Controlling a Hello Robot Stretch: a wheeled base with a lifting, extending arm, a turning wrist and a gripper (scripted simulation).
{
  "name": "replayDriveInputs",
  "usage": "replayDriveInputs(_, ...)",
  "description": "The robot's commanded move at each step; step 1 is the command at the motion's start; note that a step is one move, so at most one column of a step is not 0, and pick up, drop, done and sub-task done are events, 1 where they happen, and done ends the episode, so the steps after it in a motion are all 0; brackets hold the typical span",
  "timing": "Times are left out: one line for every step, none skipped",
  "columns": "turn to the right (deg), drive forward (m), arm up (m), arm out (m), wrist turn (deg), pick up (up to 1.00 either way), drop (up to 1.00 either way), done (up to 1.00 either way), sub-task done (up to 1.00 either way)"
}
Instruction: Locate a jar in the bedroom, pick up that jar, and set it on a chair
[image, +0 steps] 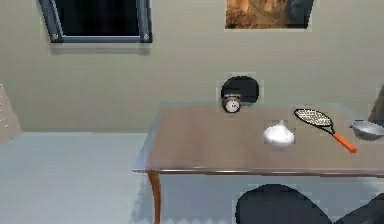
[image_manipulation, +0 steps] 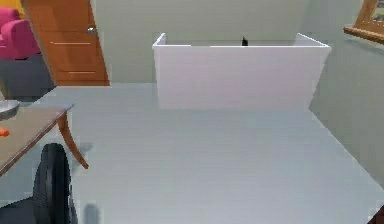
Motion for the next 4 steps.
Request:
replayDriveInputs(0.0,0.55,0.0,0.0,0.0,0.0,0.0,0.0,0.0)
replayDriveInputs(-42.0,0.0,0.0,0.0,0.0,0.0,0.0,0.0,0.0)
replayDriveInputs(0.0,0.0,0.5,0.0,0.0,0.0,0.0,0.0,0.0)
replayDriveInputs(0.0,0.0,0.32,0.0,0.0,0.0,0.0,0.0,0.0)
